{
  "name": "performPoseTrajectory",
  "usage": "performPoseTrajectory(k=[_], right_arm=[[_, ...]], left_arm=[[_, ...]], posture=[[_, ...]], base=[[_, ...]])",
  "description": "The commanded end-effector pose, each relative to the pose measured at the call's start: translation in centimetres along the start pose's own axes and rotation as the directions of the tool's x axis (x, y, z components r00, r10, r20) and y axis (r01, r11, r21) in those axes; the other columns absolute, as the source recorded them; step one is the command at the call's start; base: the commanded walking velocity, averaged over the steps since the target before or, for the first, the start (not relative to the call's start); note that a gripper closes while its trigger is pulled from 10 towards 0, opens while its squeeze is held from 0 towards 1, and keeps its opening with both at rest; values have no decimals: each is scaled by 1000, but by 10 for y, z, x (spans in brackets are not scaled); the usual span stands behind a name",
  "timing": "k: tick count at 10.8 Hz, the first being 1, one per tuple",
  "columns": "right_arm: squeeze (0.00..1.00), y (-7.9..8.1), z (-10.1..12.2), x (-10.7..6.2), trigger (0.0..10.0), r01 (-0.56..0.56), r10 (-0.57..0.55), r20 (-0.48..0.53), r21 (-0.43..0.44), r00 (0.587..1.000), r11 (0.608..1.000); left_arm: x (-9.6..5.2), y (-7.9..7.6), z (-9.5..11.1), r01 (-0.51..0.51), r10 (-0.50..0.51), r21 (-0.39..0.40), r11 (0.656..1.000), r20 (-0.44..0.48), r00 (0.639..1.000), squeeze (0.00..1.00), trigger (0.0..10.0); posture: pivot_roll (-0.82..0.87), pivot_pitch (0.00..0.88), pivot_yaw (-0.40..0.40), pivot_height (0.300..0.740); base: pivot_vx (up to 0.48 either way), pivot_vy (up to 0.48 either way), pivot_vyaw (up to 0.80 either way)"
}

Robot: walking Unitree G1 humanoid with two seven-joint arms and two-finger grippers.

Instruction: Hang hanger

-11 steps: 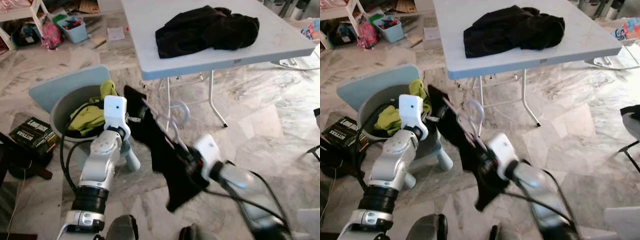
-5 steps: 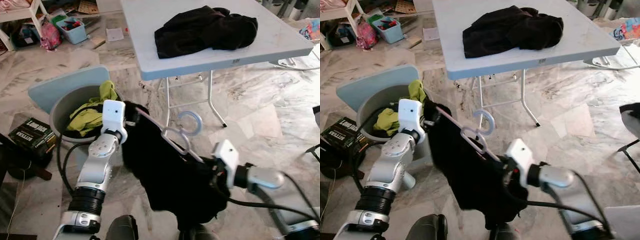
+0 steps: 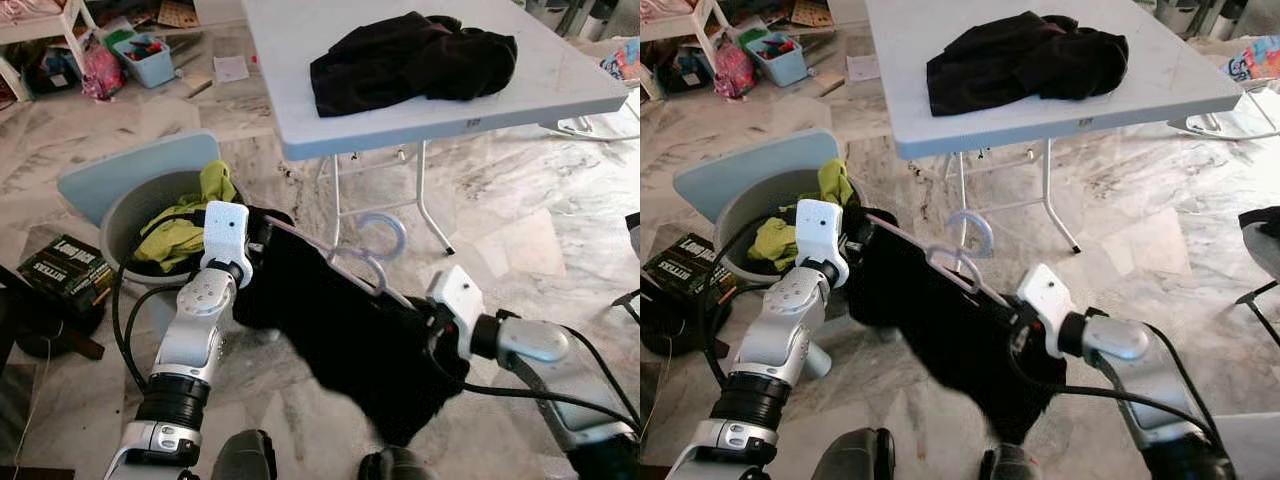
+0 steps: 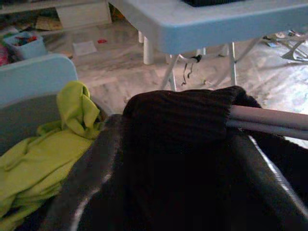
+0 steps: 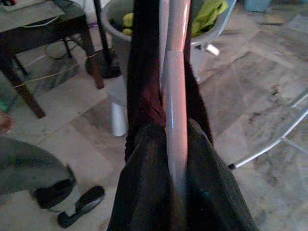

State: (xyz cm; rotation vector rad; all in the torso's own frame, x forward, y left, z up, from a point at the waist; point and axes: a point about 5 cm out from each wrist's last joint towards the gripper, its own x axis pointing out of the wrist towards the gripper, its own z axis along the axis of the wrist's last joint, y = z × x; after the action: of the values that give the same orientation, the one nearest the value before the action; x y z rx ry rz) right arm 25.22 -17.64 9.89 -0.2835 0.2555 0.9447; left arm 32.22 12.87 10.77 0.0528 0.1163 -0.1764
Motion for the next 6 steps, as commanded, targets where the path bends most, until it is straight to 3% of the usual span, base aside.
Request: performPoseTrajectory(k=[1, 4, 6], right_arm=[[0, -10, -7, -9, 10000, 78, -78, -26, 14, 997, 997], [0, -30, 12, 6, 10000, 280, -280, 80, 11, 957, 960], [0, -17, 20, 19, 10000, 237, -237, 107, 11, 966, 971]], left_arm=[[-1, 24, 8, -116, 116, 9, 993, 36, 993, 0, 0], [0, 5, 6, -53, 53, -9, 999, 34, 998, 0, 0], [-1, 4, 4, -49, 49, 1, 999, 31, 998, 0, 0]], posture=[[-59, 67, 4, 740], [-60, 68, 3, 740], [-62, 70, 0, 740]], base=[[0, 0, 0], [0, 0, 0], [0, 0, 0]])
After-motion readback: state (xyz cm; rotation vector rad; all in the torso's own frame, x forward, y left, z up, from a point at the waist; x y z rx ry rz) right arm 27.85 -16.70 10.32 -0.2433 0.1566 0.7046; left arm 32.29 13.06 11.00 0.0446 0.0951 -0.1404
